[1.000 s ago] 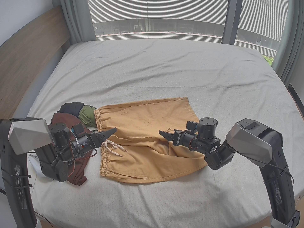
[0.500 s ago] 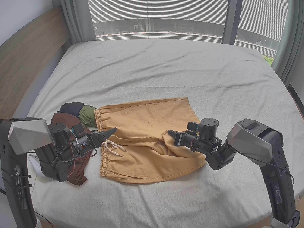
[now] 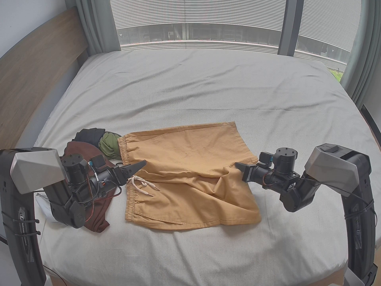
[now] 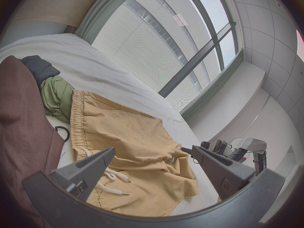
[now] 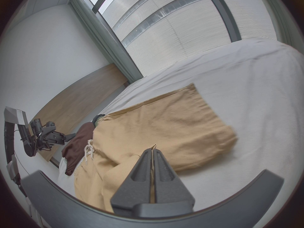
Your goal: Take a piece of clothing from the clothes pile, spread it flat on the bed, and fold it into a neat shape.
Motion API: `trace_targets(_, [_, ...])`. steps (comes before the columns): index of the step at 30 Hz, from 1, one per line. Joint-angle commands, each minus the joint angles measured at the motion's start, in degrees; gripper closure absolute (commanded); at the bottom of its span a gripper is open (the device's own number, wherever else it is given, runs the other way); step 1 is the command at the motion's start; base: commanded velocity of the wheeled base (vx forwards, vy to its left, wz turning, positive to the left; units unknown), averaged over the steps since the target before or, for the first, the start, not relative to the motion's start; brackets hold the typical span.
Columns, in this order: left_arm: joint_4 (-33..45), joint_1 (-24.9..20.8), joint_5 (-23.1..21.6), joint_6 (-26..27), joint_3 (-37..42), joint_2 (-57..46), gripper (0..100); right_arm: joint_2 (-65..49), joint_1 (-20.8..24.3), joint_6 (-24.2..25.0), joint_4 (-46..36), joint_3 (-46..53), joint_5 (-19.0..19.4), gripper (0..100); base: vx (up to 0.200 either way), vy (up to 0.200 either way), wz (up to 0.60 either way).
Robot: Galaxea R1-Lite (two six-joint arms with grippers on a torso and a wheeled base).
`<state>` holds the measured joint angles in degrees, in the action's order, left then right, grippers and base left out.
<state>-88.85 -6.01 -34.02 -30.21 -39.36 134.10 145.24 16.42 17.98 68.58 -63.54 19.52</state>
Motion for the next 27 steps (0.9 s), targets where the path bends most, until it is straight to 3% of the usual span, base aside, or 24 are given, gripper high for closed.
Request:
trace_targets(1, [0.0,-0.1,0.0,0.0,0.0,0.1,0,-3.3,-3.7,-1.1,2.2,5.4,-0.1,100,0.0,0.0,0.0])
trace_targets(10, [0.0,0.2,0.0,0.1,0.3,0.3,0,-1.8,-7.4,-4.8,2.5,7.2,-1.2,100,0.0,0.0,0.0])
trace_targets(20, [0.0,0.5,-0.4,0.4,2.6,0.8,0,0.0,-7.3,-4.5,5.9,7.5,-2.5,100,0.0,0.0,0.0])
trace_targets(27, [0.1,0.6,-4.6,2.4,6.7,-0.1,0,0.0,-7.1,-4.2,8.3,7.1,-2.6,100,0.0,0.0,0.0])
